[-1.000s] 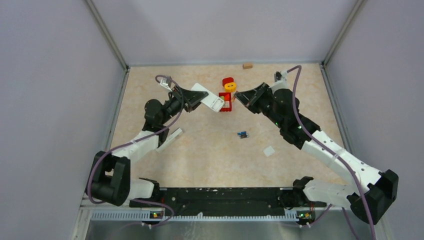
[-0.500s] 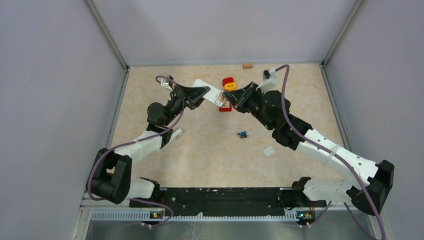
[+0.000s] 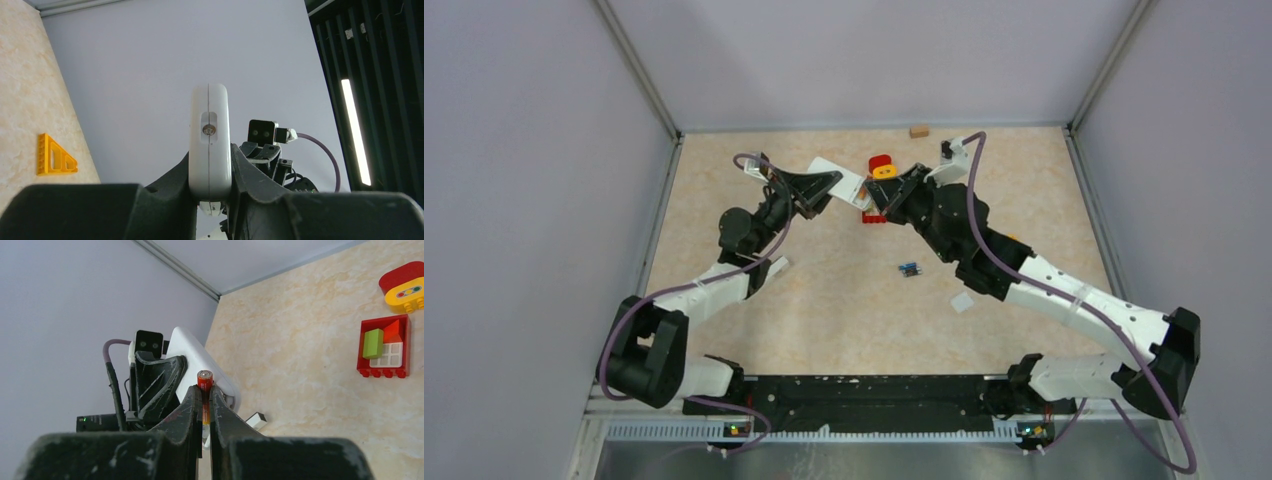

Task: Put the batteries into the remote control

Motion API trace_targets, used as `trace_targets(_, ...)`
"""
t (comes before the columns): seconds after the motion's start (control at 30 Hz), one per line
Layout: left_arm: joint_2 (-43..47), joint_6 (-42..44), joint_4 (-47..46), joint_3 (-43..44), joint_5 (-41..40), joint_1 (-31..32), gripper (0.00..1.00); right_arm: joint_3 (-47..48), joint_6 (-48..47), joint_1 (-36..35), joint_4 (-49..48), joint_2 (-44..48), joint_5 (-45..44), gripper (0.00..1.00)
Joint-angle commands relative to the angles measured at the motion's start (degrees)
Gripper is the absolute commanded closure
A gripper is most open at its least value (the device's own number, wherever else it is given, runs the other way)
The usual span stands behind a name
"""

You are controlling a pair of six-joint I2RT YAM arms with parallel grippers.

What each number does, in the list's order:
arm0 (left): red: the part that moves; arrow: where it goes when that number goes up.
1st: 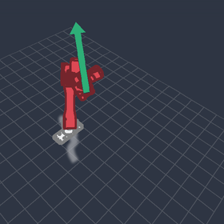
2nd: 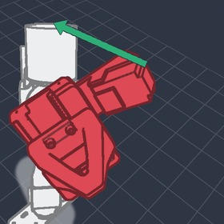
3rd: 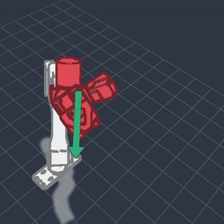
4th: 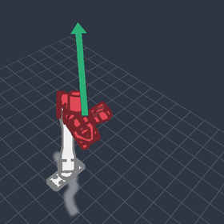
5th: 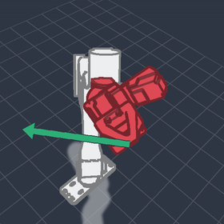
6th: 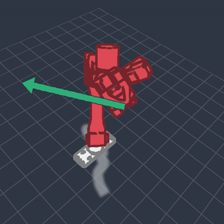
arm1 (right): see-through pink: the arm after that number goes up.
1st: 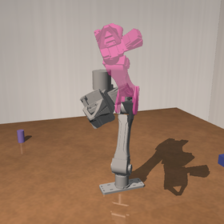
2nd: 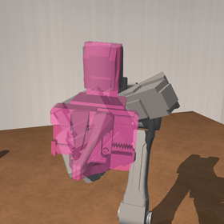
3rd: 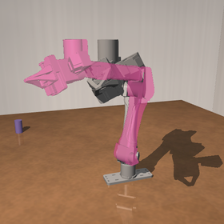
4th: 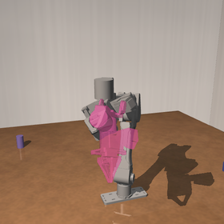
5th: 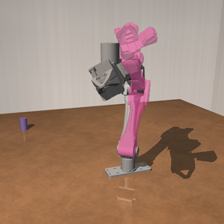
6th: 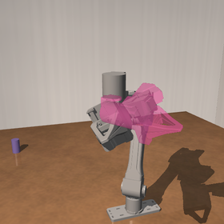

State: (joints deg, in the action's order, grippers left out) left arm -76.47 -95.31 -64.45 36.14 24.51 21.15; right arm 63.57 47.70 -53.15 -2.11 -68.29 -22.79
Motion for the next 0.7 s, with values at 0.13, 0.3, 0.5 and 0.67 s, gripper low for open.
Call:
trace_targets(0.13, 0.43, -3.32, -12.77, -1.26, -4.56, 1.23, 1.0, 1.69, -1.55, -2.5, -1.41, -1.26, -7.27, 1.0)
trace_targets(0.3, 0.4, -5.14, -15.56, -1.99, -7.47, 2.07, 1.0, 1.95, -2.19, -3.63, -0.9, -1.78, -10.19, 1.0)
trace_targets(0.5, 0.69, -5.03, -16.49, -1.95, -10.16, 2.82, 1.0, 3.31, -4.76, -6.28, -0.17, -2.78, -13.81, 1.0)
trace_targets(0.67, 0.63, -3.01, -16.75, -1.22, -10.68, 2.93, 1.0, 3.83, -5.42, -7.44, 1.52, -3.01, -16.17, 1.0)
